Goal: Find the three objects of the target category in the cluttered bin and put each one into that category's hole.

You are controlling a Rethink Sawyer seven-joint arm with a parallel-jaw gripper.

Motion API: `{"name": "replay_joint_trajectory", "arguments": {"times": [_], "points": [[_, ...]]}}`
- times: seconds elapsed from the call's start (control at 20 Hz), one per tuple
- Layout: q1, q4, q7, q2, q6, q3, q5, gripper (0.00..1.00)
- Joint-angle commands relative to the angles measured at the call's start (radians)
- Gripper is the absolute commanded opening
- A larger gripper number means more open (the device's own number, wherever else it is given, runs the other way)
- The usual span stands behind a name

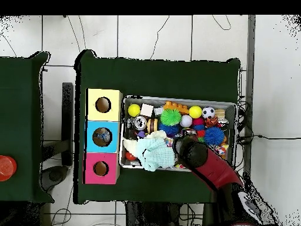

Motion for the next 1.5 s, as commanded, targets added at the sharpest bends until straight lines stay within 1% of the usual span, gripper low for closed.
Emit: {"name": "replay_joint_trajectory", "arguments": {"times": [0.05,0.2,0.25,0.45,0.55,0.8,0.9,1.05,1.25,1.5], "points": [[-0.036,-0.053,0.117,0.017,0.0,0.136,0.049,0.0],[-0.04,-0.031,0.134,-0.008,0.01,0.157,0.062,0.0],[-0.046,-0.013,0.139,-0.036,0.026,0.168,0.067,0.0],[-0.056,0.019,0.142,-0.099,0.091,0.174,0.084,0.0],[-0.067,0.027,0.139,-0.112,0.098,0.181,0.085,0.0],[-0.1,0.039,0.117,-0.125,0.093,0.194,0.073,0.0],[-0.103,0.045,0.119,-0.138,0.103,0.199,0.076,0.0],[-0.097,0.055,0.145,-0.148,0.097,0.218,0.1,0.0],[-0.117,0.073,0.149,-0.14,0.077,0.255,0.116,0.0],[-0.109,0.092,0.163,-0.142,0.081,0.264,0.142,0.0]]}}
